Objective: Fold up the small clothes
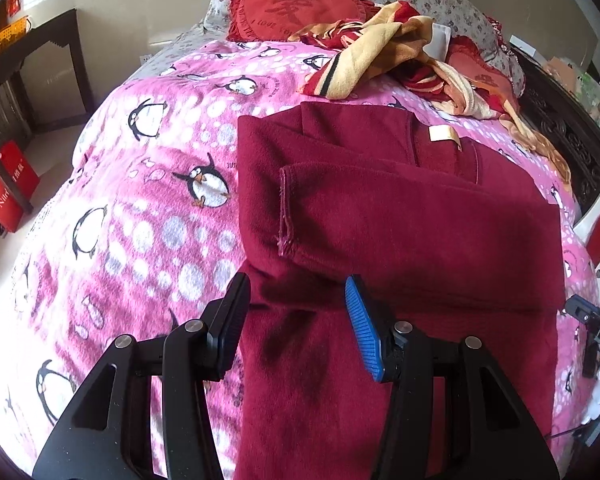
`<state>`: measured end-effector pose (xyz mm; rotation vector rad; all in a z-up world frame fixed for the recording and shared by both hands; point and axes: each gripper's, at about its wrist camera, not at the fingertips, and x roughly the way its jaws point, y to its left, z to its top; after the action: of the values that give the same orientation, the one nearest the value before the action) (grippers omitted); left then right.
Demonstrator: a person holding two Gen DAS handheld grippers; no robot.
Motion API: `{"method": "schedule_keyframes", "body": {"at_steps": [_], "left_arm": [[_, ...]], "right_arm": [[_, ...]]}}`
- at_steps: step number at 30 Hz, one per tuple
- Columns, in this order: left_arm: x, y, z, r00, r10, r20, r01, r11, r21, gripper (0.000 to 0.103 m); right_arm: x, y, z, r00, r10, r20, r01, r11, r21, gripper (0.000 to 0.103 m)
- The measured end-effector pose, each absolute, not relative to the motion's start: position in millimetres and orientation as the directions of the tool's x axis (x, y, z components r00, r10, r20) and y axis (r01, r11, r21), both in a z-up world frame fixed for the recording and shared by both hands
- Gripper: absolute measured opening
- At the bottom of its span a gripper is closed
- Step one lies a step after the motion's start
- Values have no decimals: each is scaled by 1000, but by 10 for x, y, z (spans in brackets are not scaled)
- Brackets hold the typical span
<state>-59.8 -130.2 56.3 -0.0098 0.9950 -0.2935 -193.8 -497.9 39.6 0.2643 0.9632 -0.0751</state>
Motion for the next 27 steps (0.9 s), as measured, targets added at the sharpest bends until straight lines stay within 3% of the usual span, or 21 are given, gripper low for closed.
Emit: {"method": "schedule_keyframes", "body": {"at_steps": [3,10,11,13,17,18,27], "left_arm": [[-770,-1184,549,501,-257,-827,235,959,-155,49],[-1048,-1009,460,457,-262,-850,207,961,-185,49],[-1084,-981,473,460,-258,-849,205,962,-181,49],[-1156,-911,507,468,-250,-848,201,964,-173,49],[-1287,-705,581,489,-241,-839,177,968,-176,49],[-1318,-641,588,494,-243,-835,165,969,-184,49],[-1433,-538,557,468,-254,-846,167,966,-198,49]], "right_arm": [[-2104,-4975,394,563,90,-822,164,962,218,49],[-2065,-4816,149,562,66,-825,163,968,189,49],[-2034,-4859,151,592,55,-804,191,960,207,47],[-1977,-5001,140,632,65,-772,233,935,269,32],[-1996,-5213,129,667,45,-744,295,900,320,21],[-2038,-5241,152,678,33,-735,308,895,324,14],[-2190,-5247,100,609,16,-793,335,901,276,13]]}}
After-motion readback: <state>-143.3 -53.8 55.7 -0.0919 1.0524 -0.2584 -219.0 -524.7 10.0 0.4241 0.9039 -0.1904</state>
